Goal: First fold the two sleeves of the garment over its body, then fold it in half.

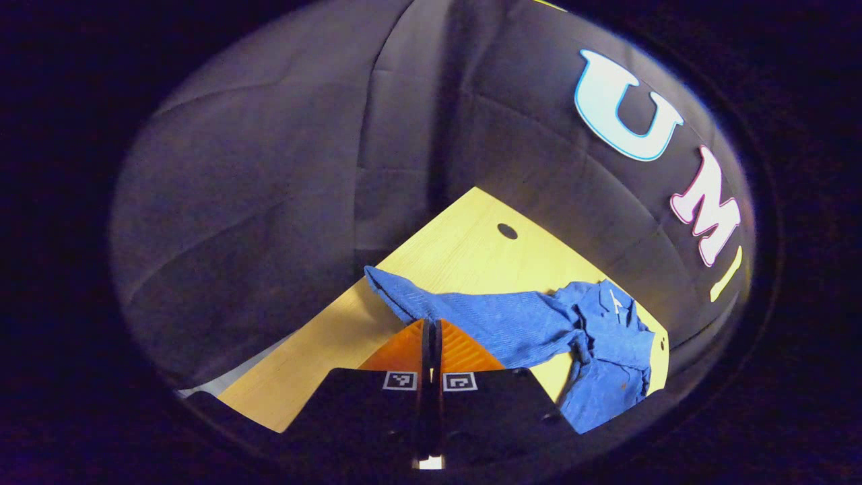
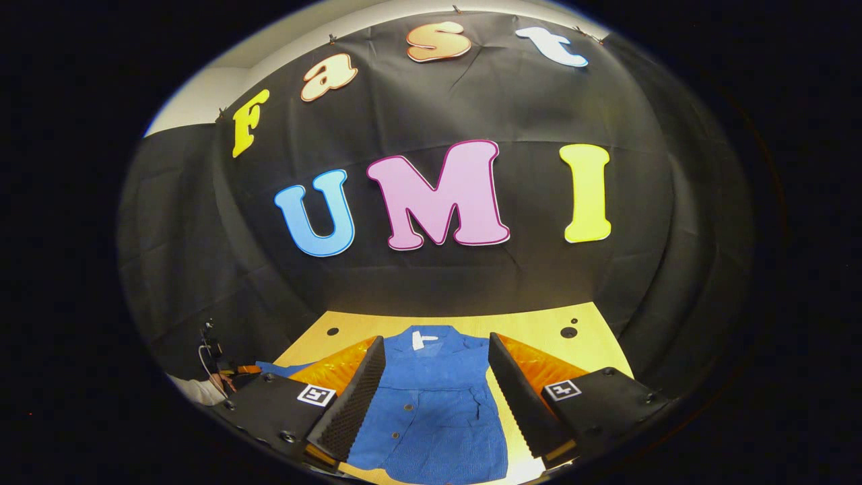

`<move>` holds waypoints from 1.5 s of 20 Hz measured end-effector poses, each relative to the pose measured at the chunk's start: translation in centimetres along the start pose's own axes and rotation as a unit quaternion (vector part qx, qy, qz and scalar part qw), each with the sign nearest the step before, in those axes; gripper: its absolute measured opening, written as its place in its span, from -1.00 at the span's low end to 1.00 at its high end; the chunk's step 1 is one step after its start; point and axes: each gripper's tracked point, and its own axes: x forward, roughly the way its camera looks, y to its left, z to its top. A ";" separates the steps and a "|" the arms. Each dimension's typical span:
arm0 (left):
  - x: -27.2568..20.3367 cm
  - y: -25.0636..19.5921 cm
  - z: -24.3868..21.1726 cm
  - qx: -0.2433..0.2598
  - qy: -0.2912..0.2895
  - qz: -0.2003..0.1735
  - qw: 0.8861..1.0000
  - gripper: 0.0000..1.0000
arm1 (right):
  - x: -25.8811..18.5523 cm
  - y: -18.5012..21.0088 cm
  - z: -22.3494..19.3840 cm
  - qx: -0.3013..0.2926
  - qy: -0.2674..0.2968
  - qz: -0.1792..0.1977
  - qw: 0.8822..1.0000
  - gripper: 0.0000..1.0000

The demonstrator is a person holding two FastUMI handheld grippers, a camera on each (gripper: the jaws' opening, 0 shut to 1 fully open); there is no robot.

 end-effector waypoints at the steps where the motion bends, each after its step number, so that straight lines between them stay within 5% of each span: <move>1: -0.7 -1.7 1.3 0.008 -0.013 -0.013 1.000 -1.00 | 0.0 -0.1 0.1 0.000 -0.002 0.000 1.000 0.93; 7: -3.8 -16.8 6.4 0.065 -0.075 -0.123 0.987 -1.00 | -0.1 -0.1 0.3 0.006 -0.011 -0.004 1.000 0.93; 12: -4.5 -32.7 5.7 0.151 -0.116 -0.229 0.955 -1.00 | -0.3 0.0 0.4 0.018 -0.012 -0.015 1.000 0.93; 16: 0.3 -43.1 -1.1 0.198 -0.037 -0.277 0.939 -1.00 | -0.3 0.3 0.2 0.055 -0.012 -0.022 0.998 0.94; 19: 2.5 -50.1 -6.6 0.253 0.002 -0.331 0.909 -1.00 | -0.3 -2.1 -2.2 0.088 -0.002 -0.032 0.996 0.93; 24: 10.3 -53.5 -16.6 0.324 0.132 -0.286 0.892 -1.00 | 1.6 -4.6 -6.2 0.104 0.049 -0.042 0.992 0.93; 26: 11.7 -54.6 -18.8 0.310 0.157 -0.286 0.893 -1.00 | 2.3 -5.6 -7.5 0.105 0.067 -0.042 0.991 0.94; 30: 9.0 -58.3 -20.6 0.197 0.206 -0.391 0.875 -0.73 | 4.2 -7.0 -9.7 0.125 0.096 -0.033 0.987 0.94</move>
